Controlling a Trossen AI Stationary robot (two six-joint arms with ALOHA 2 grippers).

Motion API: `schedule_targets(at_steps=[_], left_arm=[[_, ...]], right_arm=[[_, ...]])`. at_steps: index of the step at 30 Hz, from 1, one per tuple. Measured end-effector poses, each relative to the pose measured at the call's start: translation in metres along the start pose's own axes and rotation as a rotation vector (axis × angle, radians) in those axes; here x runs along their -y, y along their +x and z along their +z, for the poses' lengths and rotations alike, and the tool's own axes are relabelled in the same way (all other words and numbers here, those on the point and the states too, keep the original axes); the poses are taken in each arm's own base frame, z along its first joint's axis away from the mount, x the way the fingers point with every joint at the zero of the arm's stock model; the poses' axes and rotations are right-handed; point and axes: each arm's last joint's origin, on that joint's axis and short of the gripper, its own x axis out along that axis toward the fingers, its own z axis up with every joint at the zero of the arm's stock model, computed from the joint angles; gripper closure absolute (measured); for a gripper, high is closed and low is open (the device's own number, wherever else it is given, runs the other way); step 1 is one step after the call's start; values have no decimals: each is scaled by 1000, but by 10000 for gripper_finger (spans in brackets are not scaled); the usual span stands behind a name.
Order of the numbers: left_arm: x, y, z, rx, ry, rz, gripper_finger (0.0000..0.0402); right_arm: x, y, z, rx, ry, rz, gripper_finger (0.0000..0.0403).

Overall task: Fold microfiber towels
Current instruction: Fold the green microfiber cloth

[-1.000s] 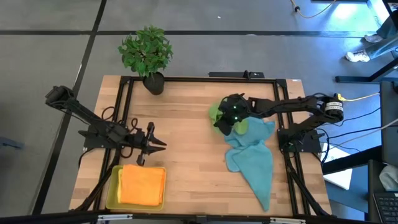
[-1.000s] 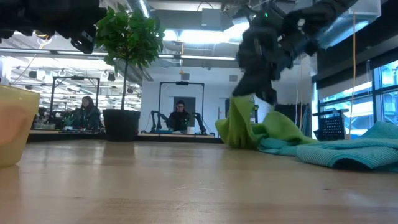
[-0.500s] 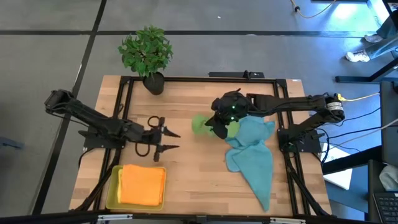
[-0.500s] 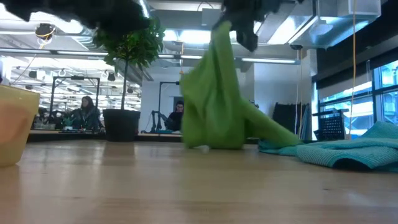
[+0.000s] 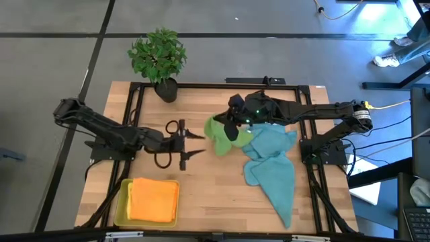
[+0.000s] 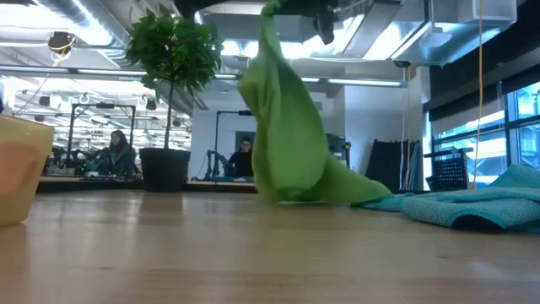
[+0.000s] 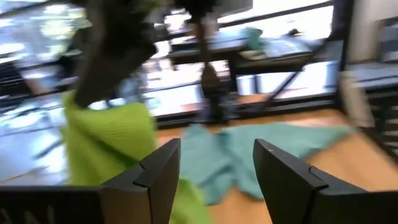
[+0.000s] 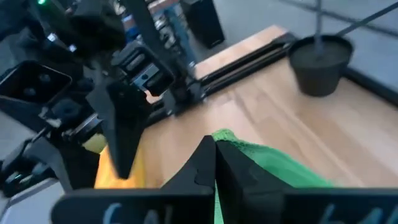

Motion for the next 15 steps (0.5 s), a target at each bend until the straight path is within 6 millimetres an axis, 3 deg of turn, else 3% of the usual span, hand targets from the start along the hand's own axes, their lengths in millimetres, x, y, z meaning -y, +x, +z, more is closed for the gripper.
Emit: schedule_targets(at_steps=[3,11,15], left_arm=[[-2,6,2,-21,-4,149,205],[3,37,-5,-76,44,288,205],[6,50,-7,-131,105,467,203]], right_arm=[[0,0,2,31,-8,-29,401],[2,6,2,56,-7,-54,400],[3,11,-2,44,-9,-60,400]])
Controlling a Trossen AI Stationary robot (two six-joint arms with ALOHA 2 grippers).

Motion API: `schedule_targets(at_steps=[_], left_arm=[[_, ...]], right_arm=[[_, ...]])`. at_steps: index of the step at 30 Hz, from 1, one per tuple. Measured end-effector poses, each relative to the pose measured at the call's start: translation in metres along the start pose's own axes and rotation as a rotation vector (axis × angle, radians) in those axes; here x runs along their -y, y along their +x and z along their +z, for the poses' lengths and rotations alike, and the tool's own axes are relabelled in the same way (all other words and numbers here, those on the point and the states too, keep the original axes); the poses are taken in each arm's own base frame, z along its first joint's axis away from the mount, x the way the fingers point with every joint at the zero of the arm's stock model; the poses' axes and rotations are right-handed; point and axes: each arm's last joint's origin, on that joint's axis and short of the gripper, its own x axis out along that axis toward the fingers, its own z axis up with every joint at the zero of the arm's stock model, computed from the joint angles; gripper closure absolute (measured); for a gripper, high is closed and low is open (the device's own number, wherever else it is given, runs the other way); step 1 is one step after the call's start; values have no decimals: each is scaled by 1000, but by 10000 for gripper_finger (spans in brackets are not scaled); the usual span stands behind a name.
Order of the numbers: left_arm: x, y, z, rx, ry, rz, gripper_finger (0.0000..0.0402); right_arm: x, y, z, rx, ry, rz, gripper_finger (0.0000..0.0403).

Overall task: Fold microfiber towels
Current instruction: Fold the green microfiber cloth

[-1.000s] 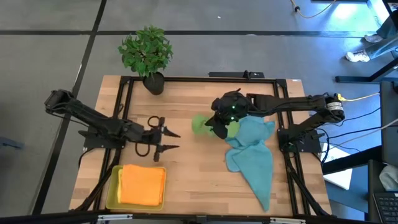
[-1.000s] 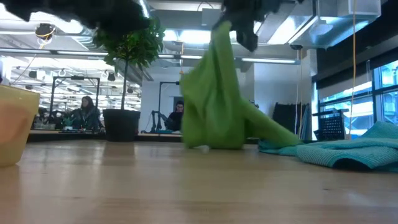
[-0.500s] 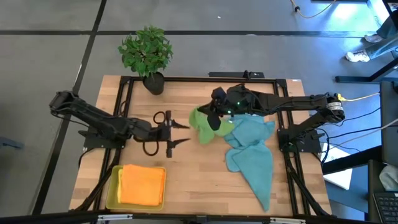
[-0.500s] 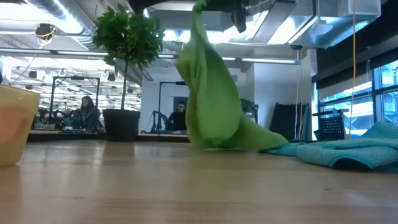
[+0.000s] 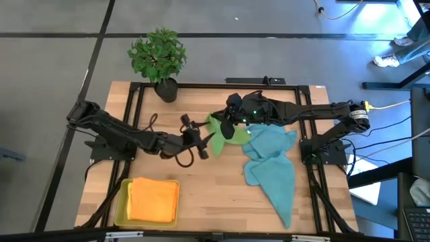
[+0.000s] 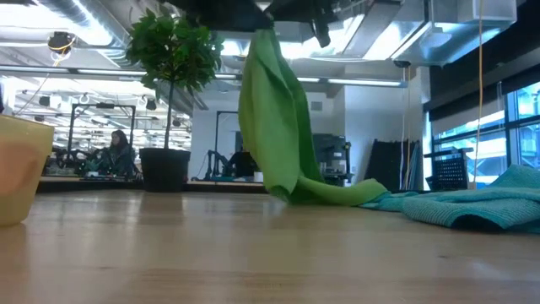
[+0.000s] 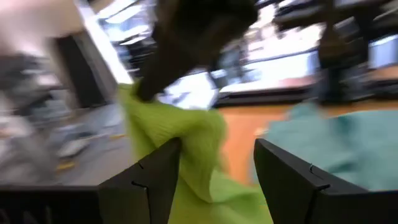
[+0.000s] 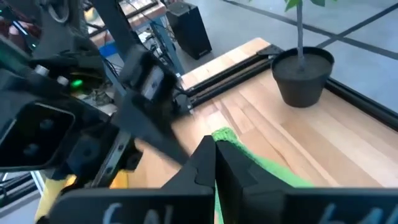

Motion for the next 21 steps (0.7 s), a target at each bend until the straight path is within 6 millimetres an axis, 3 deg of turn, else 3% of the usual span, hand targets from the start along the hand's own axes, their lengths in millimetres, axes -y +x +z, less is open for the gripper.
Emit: schedule_targets(at_steps=[4,13,21], left_arm=[[8,1,2,-36,69,138,203],[10,0,5,-41,86,162,212],[13,-4,4,-43,152,141,287]], right_arm=[[1,3,-2,-9,-4,-4,400],[3,7,-4,-25,-9,3,400],[3,7,-4,-28,-26,4,400]])
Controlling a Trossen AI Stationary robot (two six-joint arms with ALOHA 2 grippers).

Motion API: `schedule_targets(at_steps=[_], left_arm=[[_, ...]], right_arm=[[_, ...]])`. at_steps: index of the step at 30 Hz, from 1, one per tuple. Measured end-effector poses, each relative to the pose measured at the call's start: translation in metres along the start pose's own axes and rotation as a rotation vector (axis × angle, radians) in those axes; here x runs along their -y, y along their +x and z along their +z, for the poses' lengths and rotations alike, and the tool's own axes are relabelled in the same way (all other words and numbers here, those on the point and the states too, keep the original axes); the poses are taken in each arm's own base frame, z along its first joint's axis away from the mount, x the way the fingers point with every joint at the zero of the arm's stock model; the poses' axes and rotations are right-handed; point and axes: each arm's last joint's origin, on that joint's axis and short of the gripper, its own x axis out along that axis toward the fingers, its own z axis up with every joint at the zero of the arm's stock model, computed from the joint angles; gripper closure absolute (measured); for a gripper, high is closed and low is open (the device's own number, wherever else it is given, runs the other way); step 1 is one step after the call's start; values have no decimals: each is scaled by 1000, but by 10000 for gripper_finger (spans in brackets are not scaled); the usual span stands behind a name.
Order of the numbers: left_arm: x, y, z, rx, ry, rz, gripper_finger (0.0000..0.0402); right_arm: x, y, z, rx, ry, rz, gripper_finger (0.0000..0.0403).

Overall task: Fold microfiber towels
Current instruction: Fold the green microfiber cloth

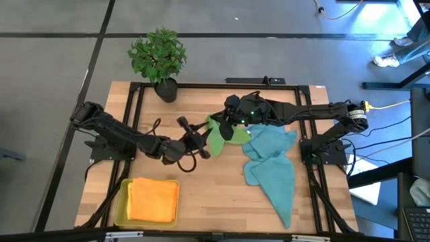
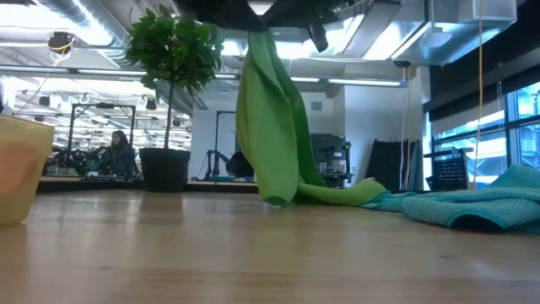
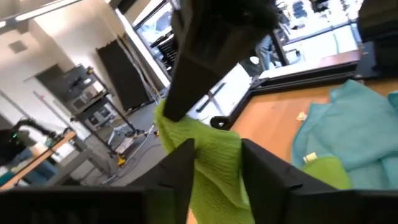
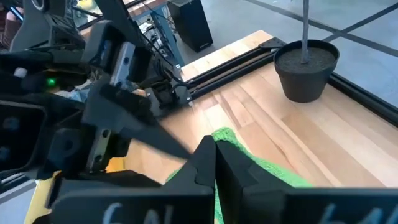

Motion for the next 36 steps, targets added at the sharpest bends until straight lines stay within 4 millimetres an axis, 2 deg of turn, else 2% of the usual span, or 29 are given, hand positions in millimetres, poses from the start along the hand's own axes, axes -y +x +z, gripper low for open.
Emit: schedule_targets(at_steps=[6,8,12,15,18,23,28,32,36], left_arm=[[3,-3,-1,1,24,-24,376],[3,-3,-2,-4,34,-27,394],[4,-3,-3,-6,53,-51,399],[5,-3,-5,-14,72,-60,400],[4,-8,-6,-22,87,-94,401],[1,-25,-12,-68,102,-251,401],[-11,-44,-16,-127,81,-323,401],[-17,-55,-16,-144,58,-347,401],[-18,-58,-16,-147,53,-353,401]], right_arm=[[1,0,-2,-19,-4,-8,400],[1,0,-3,-28,-8,-12,400],[0,0,-4,-61,-69,46,388],[-1,0,-5,-76,-108,74,359],[-1,-1,-6,-86,-170,74,319],[2,-1,-13,-154,-266,53,239],[9,-5,-26,-276,-405,-71,169],[8,-1,-39,-359,-432,-117,145],[-4,16,-55,-365,-414,-93,142]])
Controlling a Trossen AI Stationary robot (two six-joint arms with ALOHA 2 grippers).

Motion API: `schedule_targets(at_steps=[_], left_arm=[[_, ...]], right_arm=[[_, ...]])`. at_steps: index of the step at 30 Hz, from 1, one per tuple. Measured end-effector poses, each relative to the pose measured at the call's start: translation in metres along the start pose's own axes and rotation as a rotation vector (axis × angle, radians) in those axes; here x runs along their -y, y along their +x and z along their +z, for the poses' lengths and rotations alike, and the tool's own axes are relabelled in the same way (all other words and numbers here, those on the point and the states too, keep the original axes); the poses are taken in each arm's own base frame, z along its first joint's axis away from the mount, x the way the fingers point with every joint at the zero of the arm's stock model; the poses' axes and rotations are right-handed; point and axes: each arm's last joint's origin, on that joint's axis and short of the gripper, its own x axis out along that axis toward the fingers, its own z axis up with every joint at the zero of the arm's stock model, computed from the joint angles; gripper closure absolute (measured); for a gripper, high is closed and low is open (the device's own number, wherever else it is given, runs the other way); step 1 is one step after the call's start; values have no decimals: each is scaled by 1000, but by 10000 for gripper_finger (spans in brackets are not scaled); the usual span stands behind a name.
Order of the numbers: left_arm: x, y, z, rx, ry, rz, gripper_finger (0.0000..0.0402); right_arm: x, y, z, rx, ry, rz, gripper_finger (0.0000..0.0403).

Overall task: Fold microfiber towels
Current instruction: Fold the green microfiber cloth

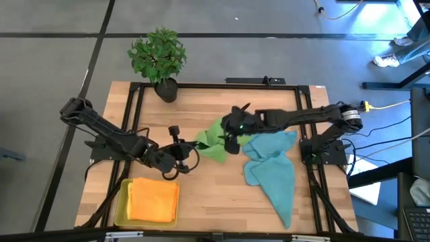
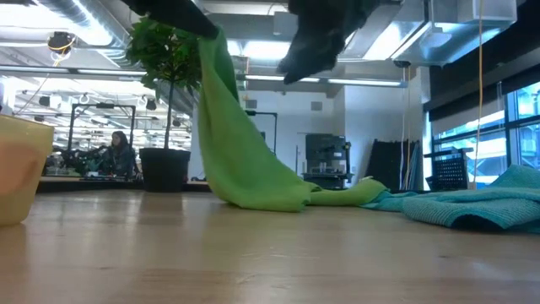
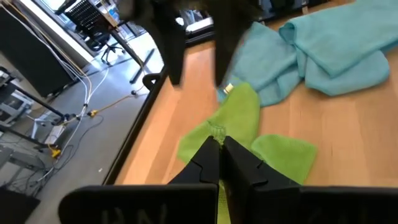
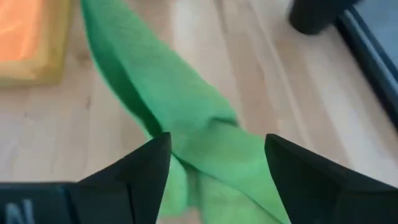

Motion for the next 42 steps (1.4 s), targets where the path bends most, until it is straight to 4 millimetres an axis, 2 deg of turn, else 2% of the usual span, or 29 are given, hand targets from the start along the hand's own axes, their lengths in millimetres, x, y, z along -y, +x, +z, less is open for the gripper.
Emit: schedule_targets(at_steps=[5,8,13,23,30,33,36,42], left_arm=[[-1,2,-1,-8,-12,6,401],[-3,4,-1,-15,-21,14,401],[-3,4,-1,-16,-21,-11,401],[-3,4,-1,-14,-9,-9,401],[-3,4,-2,-23,16,-10,402],[-2,1,-5,-41,49,-20,402],[-4,-6,-6,-44,45,-30,401],[-12,-20,-6,-36,21,-44,401]], right_arm=[[-23,33,3,102,-23,42,145],[-27,47,2,139,-23,16,145],[-19,61,-2,121,-10,-119,145],[-5,102,-24,8,0,-133,145],[9,115,-44,-151,-17,-189,159],[17,113,-53,-243,-29,-254,183],[21,113,-56,-277,-28,-269,223],[20,110,-54,-281,-46,-210,363]])
